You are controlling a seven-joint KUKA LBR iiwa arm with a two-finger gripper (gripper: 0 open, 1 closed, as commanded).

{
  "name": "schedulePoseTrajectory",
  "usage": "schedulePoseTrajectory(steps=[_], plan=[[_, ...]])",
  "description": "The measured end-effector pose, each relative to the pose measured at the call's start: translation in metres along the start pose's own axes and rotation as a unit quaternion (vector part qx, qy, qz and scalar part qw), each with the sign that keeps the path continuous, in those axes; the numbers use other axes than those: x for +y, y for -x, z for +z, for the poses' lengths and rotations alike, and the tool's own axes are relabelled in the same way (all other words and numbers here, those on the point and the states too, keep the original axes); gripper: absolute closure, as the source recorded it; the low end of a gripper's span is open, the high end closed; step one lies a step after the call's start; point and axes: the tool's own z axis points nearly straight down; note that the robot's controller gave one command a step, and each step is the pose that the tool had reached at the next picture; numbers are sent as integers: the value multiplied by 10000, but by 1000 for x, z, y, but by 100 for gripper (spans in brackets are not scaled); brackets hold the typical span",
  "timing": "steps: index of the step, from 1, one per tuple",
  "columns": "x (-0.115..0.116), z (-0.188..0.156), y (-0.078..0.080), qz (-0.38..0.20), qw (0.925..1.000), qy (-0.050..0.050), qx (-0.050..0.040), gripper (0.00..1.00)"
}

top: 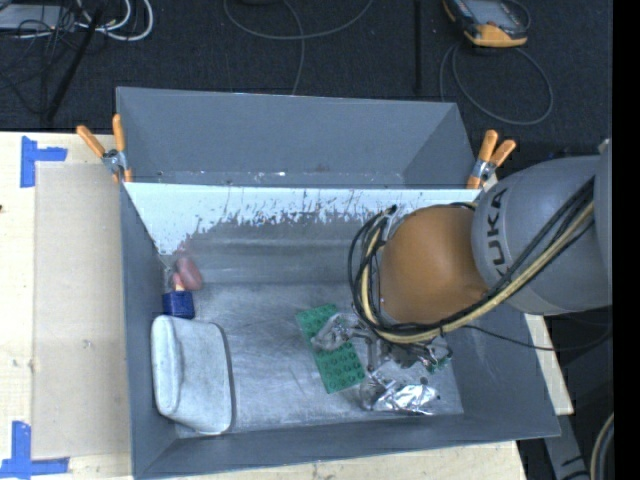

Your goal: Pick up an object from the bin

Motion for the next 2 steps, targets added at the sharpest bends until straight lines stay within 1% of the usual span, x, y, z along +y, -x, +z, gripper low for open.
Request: schedulePoseTrajectory(steps=[1,2], plan=[[1,7,-1,-217,9997,-42,-79,0],[-4,6,-4,-527,9985,-35,-112,0]])
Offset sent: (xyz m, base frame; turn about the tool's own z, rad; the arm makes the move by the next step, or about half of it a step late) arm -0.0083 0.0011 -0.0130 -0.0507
